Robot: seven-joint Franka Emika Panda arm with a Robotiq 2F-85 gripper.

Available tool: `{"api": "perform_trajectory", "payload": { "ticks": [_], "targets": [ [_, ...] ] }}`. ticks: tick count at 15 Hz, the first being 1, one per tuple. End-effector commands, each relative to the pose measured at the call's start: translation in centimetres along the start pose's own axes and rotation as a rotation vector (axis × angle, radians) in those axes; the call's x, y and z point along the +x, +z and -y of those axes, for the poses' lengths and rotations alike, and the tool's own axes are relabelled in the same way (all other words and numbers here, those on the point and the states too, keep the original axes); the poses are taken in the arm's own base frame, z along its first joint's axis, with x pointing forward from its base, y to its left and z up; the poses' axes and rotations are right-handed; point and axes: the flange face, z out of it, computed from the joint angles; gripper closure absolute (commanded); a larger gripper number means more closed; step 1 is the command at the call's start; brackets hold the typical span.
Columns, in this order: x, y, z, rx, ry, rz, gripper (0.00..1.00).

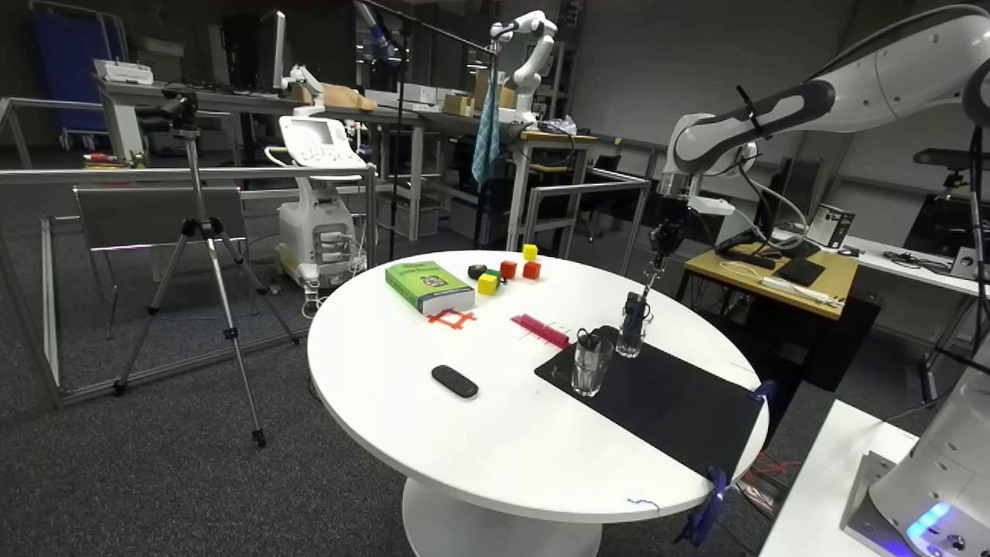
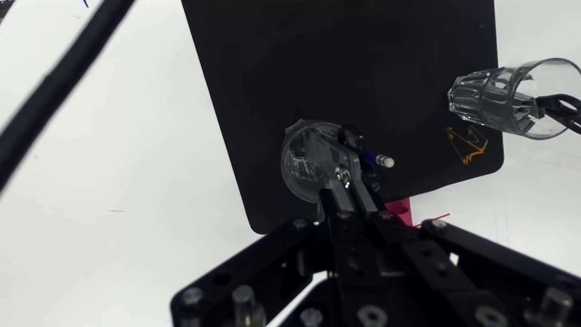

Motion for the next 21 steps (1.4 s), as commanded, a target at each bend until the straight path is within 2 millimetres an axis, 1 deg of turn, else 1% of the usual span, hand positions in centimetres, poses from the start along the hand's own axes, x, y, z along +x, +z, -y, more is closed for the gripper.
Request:
{"api": "perform_trajectory", "payload": {
  "ticks": [1,8,14,21],
  "targets": [
    [0.6,0.1,-0.6,0.012,-0.031,-0.030,0.99],
    [0.9,1.4,-1.3,0.018,-0.035,-0.020,0.99],
    [0.9,2.5,-1.3,0.022,-0.030,0.002,0.99],
    [1.1,4.6,-1.6,0.016,-0.023,0.041,0.99]
  ]
}}
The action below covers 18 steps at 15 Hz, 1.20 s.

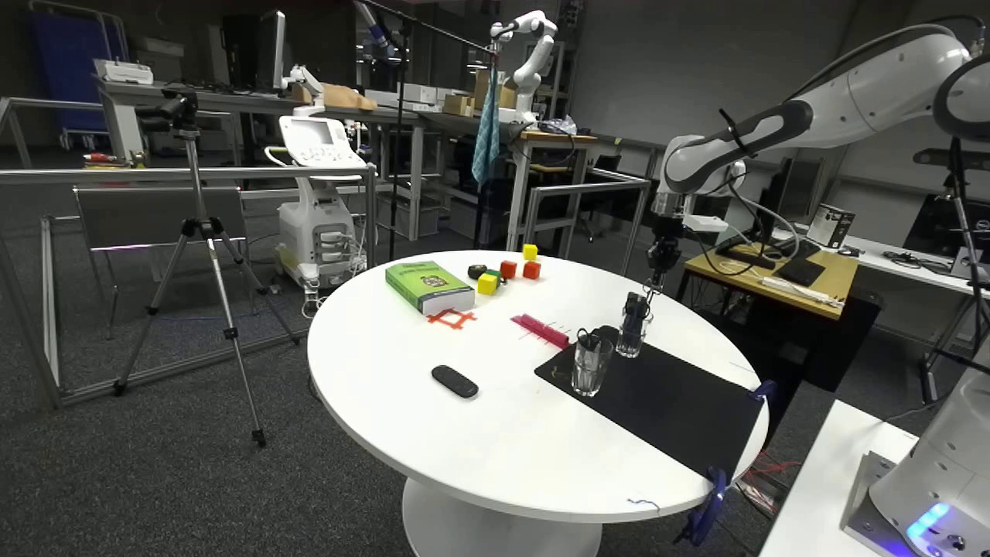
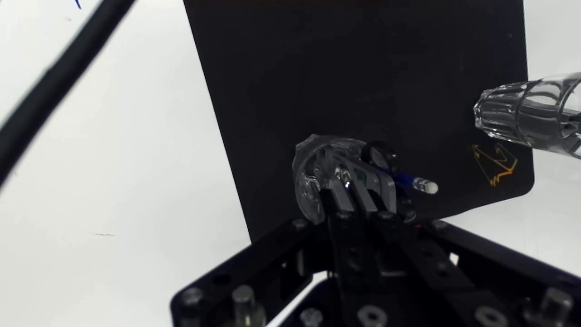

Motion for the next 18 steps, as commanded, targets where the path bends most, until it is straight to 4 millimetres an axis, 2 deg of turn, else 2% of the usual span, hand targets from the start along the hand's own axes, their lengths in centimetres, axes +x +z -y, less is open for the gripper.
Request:
{"api": "perform_trajectory", "payload": {
  "ticks": [1,10,11,12,18],
  "targets": [
    [0.3,0.5,-0.4,0.015,-0.011,-0.004,0.99],
    [0.6,2.0,-0.8,0.008,0.003,0.021,0.99],
    [0.6,2.0,-0.9,0.009,0.007,0.021,0.71],
    [0.6,2.0,-0.9,0.009,0.008,0.023,0.70],
    [0.6,1.8,-1.0,0.018,0.023,0.021,0.25]
  ]
}}
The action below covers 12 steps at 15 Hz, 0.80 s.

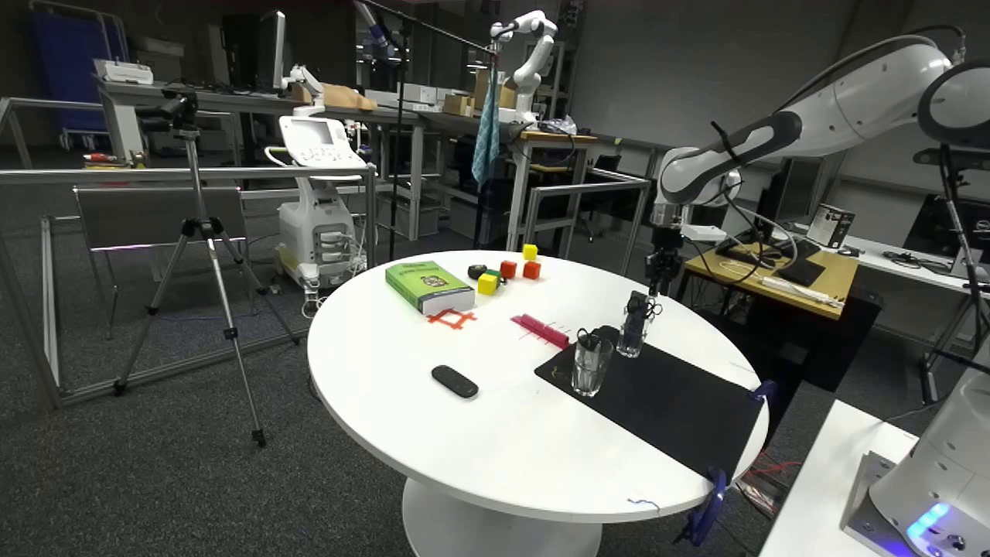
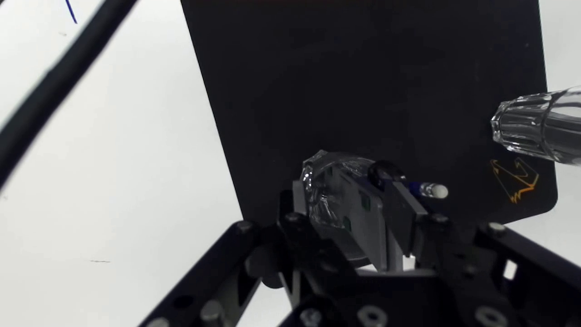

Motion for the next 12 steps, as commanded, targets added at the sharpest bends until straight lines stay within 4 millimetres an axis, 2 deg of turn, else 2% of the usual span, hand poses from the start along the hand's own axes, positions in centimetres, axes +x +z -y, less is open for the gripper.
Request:
{"api": "perform_trajectory", "payload": {
  "ticks": [1,3,4,8,12],
  "targets": [
    [0.3,-1.0,-0.2,0.022,0.014,-0.025,0.18],
    [0.2,-1.5,0.0,0.034,0.023,-0.035,0.03],
    [0.2,-1.9,0.2,0.043,0.027,-0.039,0.00],
    [0.1,-4.5,1.4,0.101,0.060,-0.086,0.00],
    [-0.5,-7.2,3.4,0.169,0.100,-0.144,0.00]
  ]
}}
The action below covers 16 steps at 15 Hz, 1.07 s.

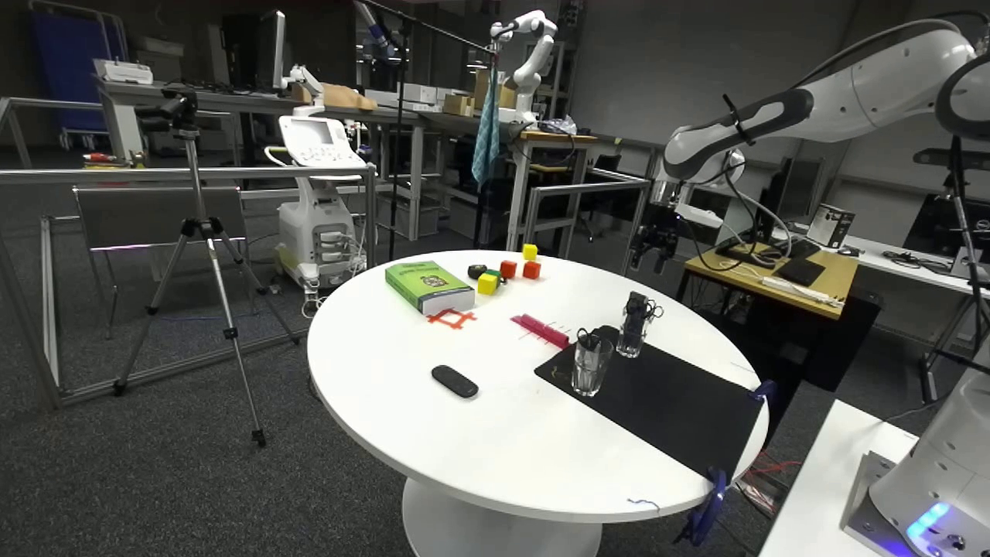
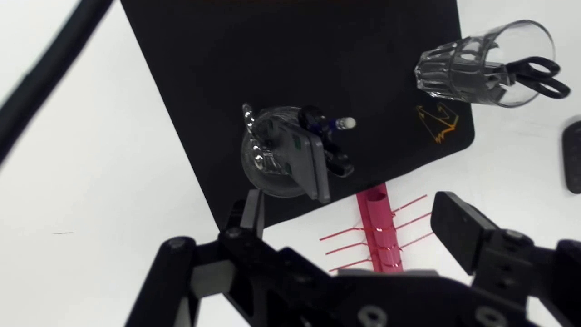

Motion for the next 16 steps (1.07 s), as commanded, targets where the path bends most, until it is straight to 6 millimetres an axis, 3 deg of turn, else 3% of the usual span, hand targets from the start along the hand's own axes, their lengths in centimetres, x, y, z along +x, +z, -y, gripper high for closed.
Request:
{"api": "perform_trajectory", "payload": {
  "ticks": [1,6,16],
  "targets": [
    [-0.9,-2.9,2.3,0.070,0.055,-0.059,0.00],
    [-0.9,-4.2,5.3,0.124,0.142,-0.116,0.00],
    [-1.0,-3.0,11.3,0.116,0.251,-0.163,0.00]
  ]
}}
